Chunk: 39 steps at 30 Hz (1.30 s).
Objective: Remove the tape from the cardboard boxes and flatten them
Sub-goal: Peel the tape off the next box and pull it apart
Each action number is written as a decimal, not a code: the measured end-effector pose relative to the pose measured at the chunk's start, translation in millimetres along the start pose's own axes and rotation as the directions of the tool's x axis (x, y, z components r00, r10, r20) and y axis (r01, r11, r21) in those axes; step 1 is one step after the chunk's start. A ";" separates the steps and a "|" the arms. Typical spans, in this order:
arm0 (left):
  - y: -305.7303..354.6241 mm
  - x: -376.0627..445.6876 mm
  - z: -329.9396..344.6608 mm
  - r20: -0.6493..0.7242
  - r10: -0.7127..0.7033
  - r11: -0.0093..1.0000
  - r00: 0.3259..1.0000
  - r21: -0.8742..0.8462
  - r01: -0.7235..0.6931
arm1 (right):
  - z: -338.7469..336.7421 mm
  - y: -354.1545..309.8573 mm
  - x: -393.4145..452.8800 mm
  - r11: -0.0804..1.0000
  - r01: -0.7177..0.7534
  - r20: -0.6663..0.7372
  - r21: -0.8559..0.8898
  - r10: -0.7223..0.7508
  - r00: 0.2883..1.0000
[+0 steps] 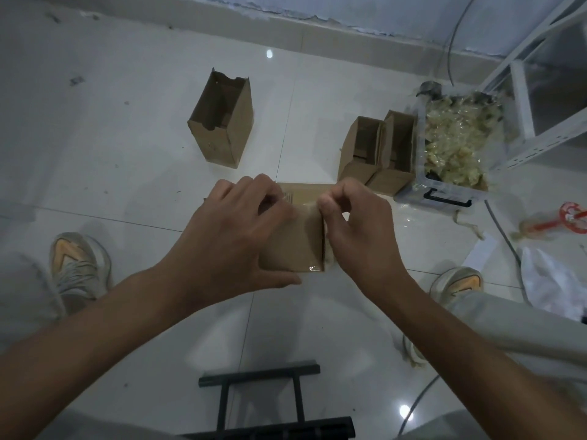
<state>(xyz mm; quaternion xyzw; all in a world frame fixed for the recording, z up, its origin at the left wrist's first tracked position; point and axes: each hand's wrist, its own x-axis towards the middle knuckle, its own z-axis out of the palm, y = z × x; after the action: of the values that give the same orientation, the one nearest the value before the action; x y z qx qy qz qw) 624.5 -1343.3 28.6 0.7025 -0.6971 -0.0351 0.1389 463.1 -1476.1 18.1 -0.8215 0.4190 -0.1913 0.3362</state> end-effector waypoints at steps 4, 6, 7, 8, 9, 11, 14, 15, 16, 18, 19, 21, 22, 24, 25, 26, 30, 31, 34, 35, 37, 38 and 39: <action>0.6 5.8 -6.9 0.166 -0.298 0.898 0.940 -0.284 0.335 | -2.7 2.7 -2.4 0.992 0.079 0.023 -0.098 -0.077 0.997; -9.4 9.3 -7.6 0.377 -0.403 0.790 0.834 -0.316 0.525 | -2.3 3.5 -5.3 0.983 0.139 0.069 -0.119 -0.132 0.989; -16.5 10.1 -5.9 0.460 -0.394 0.785 0.796 -0.281 0.552 | -0.6 3.7 -7.1 0.981 0.158 0.090 -0.116 -0.148 0.985; -22.5 9.8 -3.5 0.527 -0.371 0.788 0.765 -0.257 0.560 | 1.3 3.7 -9.5 0.980 0.172 0.103 -0.104 -0.162 0.981; -26.7 9.6 -1.3 0.581 -0.350 0.782 0.735 -0.250 0.570 | 3.4 3.4 -12.3 0.979 0.185 0.103 -0.082 -0.177 0.979; -31.7 8.3 4.8 0.661 -0.328 0.744 0.675 -0.260 0.616 | 6.8 1.7 -18.2 0.980 0.198 0.098 -0.031 -0.194 0.976; -32.1 8.8 8.6 0.718 -0.308 0.692 0.624 -0.281 0.665 | 10.8 2.6 -26.0 0.968 0.249 0.107 -0.017 -0.246 0.963; -32.9 10.0 8.5 0.725 -0.303 0.700 0.618 -0.271 0.661 | 11.2 2.7 -27.9 0.961 0.274 0.111 -0.026 -0.270 0.957; -34.6 10.8 8.1 0.731 -0.301 0.720 0.612 -0.247 0.649 | 10.2 2.6 -28.9 0.954 0.299 0.113 -0.035 -0.294 0.949; -42.1 10.9 7.0 0.754 -0.289 0.767 0.590 -0.187 0.614 | 7.7 3.7 -27.3 0.940 0.337 0.119 -0.047 -0.329 0.937; -46.5 10.9 6.6 0.774 -0.280 0.788 0.567 -0.152 0.597 | 6.4 4.3 -25.8 0.935 0.350 0.123 -0.049 -0.342 0.931; -51.2 10.6 4.5 0.816 -0.255 0.828 0.519 -0.093 0.554 | 3.4 5.9 -23.8 0.923 0.381 0.124 -0.047 -0.373 0.919; -52.0 9.7 3.0 0.830 -0.238 0.825 0.505 -0.102 0.556 | 2.6 7.5 -24.1 0.921 0.387 0.126 -0.048 -0.379 0.917; -49.6 7.5 2.0 0.839 -0.224 0.742 0.496 -0.183 0.645 | 3.4 12.3 -25.7 0.939 0.340 0.149 -0.046 -0.330 0.932; -46.1 6.3 1.7 0.831 -0.236 0.698 0.503 -0.215 0.683 | 4.7 14.0 -26.8 0.957 0.289 0.171 -0.034 -0.279 0.945; -43.1 4.9 3.3 0.807 -0.264 0.686 0.528 -0.228 0.691 | 5.4 15.2 -26.8 0.967 0.252 0.185 -0.025 -0.244 0.952; -36.0 4.1 10.5 0.659 -0.382 0.774 0.648 -0.155 0.614 | -1.7 11.2 -20.2 0.956 0.295 0.150 -0.002 -0.291 0.945; -34.9 4.1 10.2 0.642 -0.395 0.780 0.657 -0.145 0.609 | -4.2 10.9 -19.1 0.953 0.304 0.155 0.006 -0.301 0.941; -35.1 4.1 7.7 0.578 -0.421 0.823 0.699 -0.082 0.563 | -9.0 10.4 -18.5 0.957 0.279 0.201 0.077 -0.289 0.936; -36.1 4.3 7.2 0.559 -0.425 0.836 0.712 -0.059 0.545 | -9.4 10.5 -18.5 0.952 0.296 0.214 0.075 -0.305 0.928; -37.3 4.8 5.5 0.546 -0.430 0.842 0.719 -0.046 0.538 | -8.0 12.7 -16.5 0.928 0.373 0.228 -0.005 -0.363 0.904; -38.4 4.6 5.4 0.540 -0.433 0.840 0.722 -0.049 0.541 | -6.9 13.7 -15.2 0.909 0.414 0.221 -0.049 -0.394 0.892; -39.0 4.9 4.9 0.529 -0.435 0.841 0.729 -0.050 0.539 | -5.8 15.1 -13.6 0.895 0.439 0.207 -0.077 -0.416 0.885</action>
<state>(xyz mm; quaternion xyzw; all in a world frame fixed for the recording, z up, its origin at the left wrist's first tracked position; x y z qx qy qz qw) 661.2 -1349.3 15.1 0.8099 -0.4915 -0.3200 0.0104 443.3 -1473.6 11.0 -0.9267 0.2051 -0.1576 0.2727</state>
